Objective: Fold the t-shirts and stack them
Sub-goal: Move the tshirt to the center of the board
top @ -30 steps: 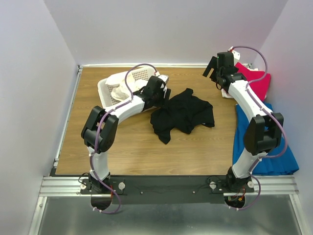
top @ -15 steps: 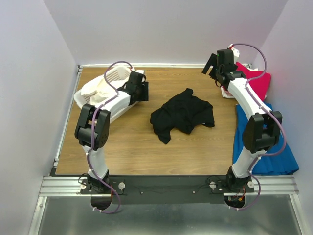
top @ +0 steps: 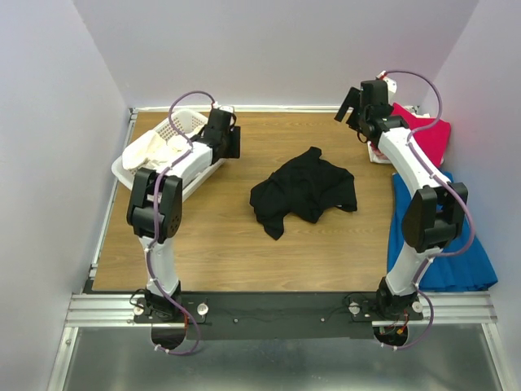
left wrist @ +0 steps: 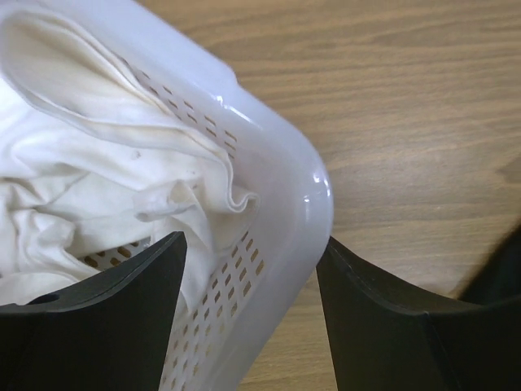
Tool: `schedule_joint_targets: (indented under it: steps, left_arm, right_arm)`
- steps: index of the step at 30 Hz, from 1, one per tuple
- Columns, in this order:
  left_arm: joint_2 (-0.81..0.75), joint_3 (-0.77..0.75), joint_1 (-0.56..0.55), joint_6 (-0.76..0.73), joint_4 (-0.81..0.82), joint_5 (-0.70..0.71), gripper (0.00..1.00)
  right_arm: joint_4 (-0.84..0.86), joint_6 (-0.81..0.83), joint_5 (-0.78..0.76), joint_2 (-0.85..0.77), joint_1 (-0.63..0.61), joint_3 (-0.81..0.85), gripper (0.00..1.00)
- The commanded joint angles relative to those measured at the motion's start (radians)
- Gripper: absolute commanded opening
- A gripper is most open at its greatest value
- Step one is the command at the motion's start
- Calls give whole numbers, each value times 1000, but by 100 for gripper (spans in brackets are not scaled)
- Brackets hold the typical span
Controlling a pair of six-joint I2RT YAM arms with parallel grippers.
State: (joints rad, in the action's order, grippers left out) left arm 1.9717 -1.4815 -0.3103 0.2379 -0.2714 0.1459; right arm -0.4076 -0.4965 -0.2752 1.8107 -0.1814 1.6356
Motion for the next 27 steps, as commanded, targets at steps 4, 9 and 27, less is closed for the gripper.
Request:
schedule_joint_targets:
  steps: [4,9,27]
  left_arm:
    - [-152,-109,-3,-45,-14,50,75]
    - [-186,-178,-15,-42,-80,29,75]
    - [-266,98,-162,20,-91,-55,74]
  right_arm:
    - [-28,12,28,27,-1,23,100]
    - [-28,12,30,24,-1,12,100]
    - [-28,-5,24,15,-3,-22,100]
